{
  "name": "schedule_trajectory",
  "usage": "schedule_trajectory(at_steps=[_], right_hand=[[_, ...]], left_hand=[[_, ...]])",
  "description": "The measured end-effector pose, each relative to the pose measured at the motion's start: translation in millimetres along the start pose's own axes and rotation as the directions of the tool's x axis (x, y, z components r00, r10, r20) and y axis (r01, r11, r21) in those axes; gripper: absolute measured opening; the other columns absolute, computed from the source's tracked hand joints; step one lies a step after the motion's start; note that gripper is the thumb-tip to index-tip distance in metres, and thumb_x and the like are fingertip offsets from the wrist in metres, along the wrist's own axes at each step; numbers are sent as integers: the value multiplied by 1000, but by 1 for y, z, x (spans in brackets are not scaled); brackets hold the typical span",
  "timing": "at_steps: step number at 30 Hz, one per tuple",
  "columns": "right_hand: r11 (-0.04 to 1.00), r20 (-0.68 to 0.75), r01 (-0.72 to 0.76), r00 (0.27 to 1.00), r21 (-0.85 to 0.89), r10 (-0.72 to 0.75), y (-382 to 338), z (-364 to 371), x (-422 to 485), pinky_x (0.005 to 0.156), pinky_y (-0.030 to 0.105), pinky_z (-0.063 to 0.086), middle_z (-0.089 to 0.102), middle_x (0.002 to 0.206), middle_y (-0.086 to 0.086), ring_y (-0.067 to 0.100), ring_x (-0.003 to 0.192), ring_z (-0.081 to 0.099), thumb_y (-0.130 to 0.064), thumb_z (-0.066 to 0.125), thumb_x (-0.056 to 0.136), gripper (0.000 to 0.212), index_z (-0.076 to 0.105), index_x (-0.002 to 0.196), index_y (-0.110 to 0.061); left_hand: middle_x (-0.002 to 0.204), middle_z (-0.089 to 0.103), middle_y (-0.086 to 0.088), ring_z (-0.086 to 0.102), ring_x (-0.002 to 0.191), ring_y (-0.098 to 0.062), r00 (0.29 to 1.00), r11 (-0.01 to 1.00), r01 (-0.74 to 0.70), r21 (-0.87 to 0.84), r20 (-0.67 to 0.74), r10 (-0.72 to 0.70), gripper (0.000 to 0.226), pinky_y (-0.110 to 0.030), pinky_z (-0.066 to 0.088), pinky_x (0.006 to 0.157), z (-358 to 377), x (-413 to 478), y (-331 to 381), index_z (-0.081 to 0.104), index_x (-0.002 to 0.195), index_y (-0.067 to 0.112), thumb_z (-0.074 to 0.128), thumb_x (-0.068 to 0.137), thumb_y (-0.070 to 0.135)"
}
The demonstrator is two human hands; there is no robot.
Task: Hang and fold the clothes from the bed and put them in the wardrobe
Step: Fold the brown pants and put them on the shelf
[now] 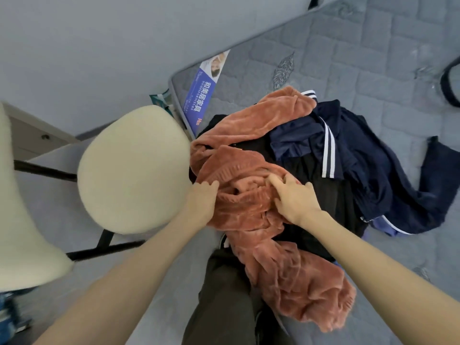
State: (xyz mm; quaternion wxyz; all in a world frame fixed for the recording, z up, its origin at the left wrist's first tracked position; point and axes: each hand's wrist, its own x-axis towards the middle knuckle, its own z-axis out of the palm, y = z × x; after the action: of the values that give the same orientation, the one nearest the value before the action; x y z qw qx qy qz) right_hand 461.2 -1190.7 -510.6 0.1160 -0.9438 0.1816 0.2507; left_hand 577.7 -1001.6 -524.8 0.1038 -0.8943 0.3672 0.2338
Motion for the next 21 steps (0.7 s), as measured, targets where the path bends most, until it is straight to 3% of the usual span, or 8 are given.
schedule_trajectory(at_steps=[5, 9, 12, 16, 18, 21], right_hand=[[963, -140, 174, 969, -204, -205, -27, -15, -78, 92, 44, 28, 36, 118, 3, 26, 102, 47, -21, 47, 92, 31, 56, 117, -37], [907, -233, 238, 915, -347, -329, -55, -10, -146, 96, 48, 29, 35, 129, 5, 32, 118, 35, -18, 52, 88, 35, 56, 121, -30], [912, -240, 258, 909, -320, -341, -72, -7, -202, 93, 47, 36, 28, 142, 5, 37, 125, 29, -18, 56, 89, 38, 53, 127, -25], [914, -72, 314, 937, -256, -342, -97, 4, -264, 77, 42, 39, 16, 153, 5, 39, 119, 39, -19, 56, 86, 36, 52, 122, -13], [908, -5, 383, 921, -169, -389, -115, 13, -288, 73, 40, 39, 26, 149, 7, 38, 112, 50, -13, 51, 86, 31, 50, 116, -8], [866, 92, 494, 861, 74, -499, -147, 33, -322, 84, 42, 47, 55, 122, 12, 36, 106, 57, -6, 50, 81, 31, 55, 111, -7]], left_hand=[[106, 59, -13, 60, 93, -35, 990, 968, 114, -224, -51, -129, 47, -38, 42, 68, 20, -98, 8, 31, 135, 14, 47, 90, 15], [103, 65, -15, 62, 88, -35, 971, 916, 122, -382, -145, -190, 67, -36, 45, 69, 38, -189, 25, 25, 147, 26, 53, 87, 18], [105, 65, -19, 62, 92, -39, 938, 866, 232, -444, -135, -321, 54, -37, 46, 72, 47, -256, 38, 38, 142, 22, 52, 89, 23], [109, 64, -24, 60, 99, -41, 880, 784, 405, -471, -33, -474, 32, -38, 46, 76, 58, -338, 48, 60, 111, 2, 48, 92, 25], [110, 63, -25, 60, 101, -42, 854, 745, 456, -487, 2, -521, 30, -39, 46, 78, 68, -377, 48, 61, 106, -1, 47, 92, 22], [107, 64, -26, 60, 99, -42, 820, 682, 497, -536, 33, -571, 27, -39, 46, 74, 85, -433, 41, 62, 100, -3, 46, 91, 18]])
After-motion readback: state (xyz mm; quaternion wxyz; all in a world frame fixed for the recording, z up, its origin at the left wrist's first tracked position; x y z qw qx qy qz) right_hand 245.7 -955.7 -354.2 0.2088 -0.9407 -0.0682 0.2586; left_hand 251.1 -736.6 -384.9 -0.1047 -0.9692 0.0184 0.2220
